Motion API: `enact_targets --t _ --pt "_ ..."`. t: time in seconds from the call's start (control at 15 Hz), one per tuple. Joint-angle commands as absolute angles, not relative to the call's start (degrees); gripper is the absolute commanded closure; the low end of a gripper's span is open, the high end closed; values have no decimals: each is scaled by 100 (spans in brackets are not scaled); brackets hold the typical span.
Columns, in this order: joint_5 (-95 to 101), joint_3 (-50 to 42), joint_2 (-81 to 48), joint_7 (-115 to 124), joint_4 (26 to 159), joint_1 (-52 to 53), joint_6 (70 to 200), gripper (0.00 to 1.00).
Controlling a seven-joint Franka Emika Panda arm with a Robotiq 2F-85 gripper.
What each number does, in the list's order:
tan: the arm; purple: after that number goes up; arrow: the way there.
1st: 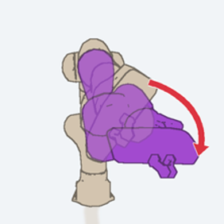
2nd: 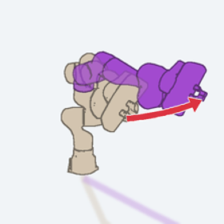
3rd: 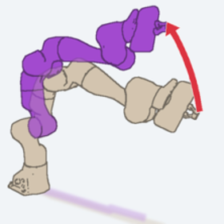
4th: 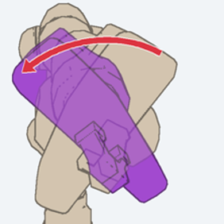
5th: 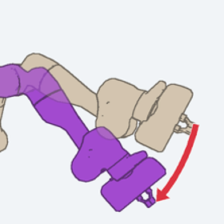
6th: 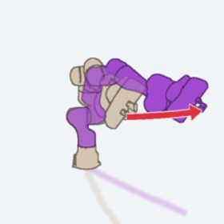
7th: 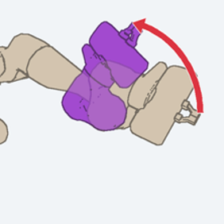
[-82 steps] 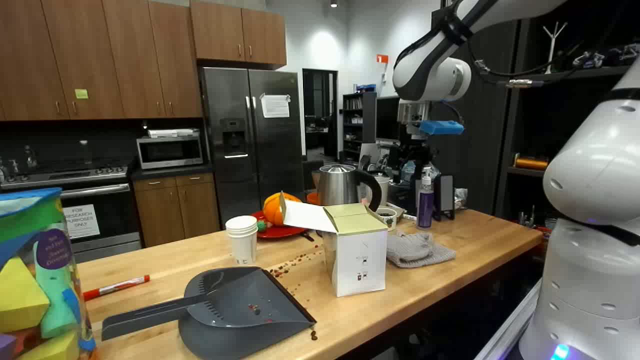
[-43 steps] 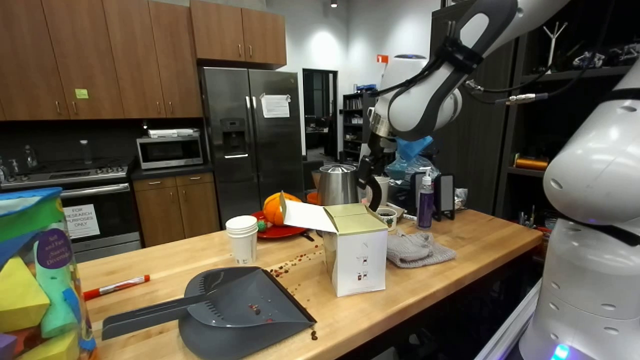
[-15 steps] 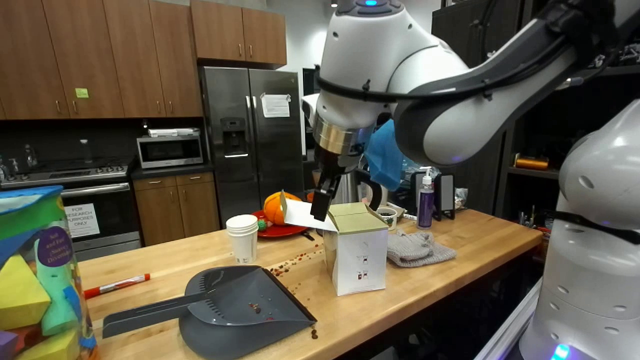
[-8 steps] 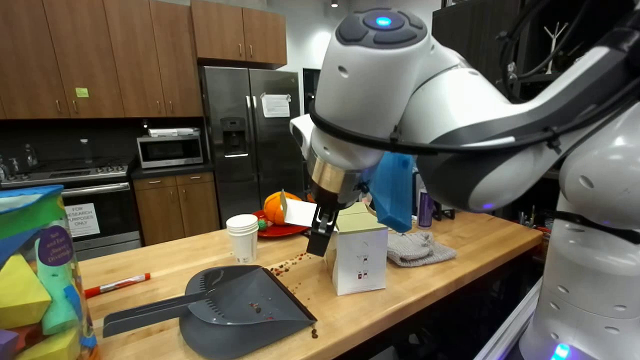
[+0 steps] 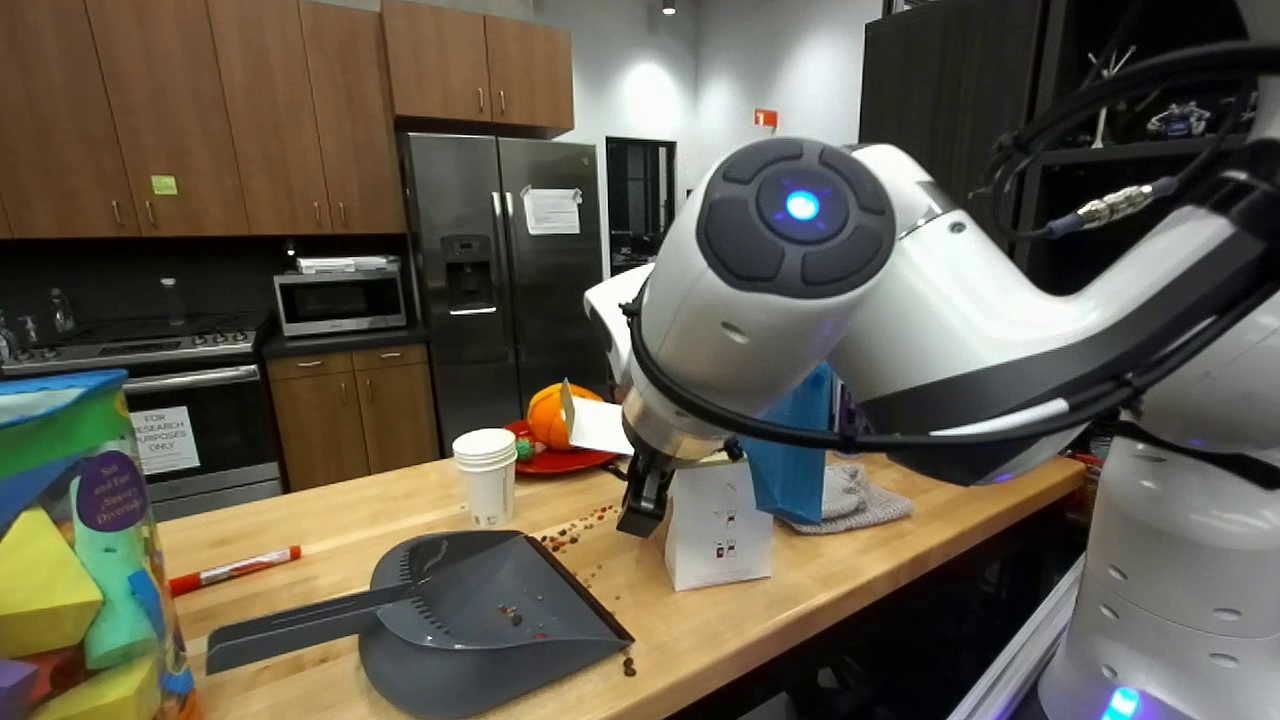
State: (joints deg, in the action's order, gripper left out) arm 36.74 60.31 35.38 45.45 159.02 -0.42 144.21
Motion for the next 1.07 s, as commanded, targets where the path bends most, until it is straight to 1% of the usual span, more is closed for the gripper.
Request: enact_targets --t 0.0,0.27,0.47,0.67,1.0 --pt "4628 6184 3417 5377 15903 -419 14515 0" --pt "5776 6181 3373 6294 15905 -854 14690 0" --pt "6727 6003 3148 7007 15902 -1022 14659 0" --pt "7395 6060 3084 7586 15906 -1320 14706 0" --pt "8225 6021 2965 8320 15906 -1525 14702 0"
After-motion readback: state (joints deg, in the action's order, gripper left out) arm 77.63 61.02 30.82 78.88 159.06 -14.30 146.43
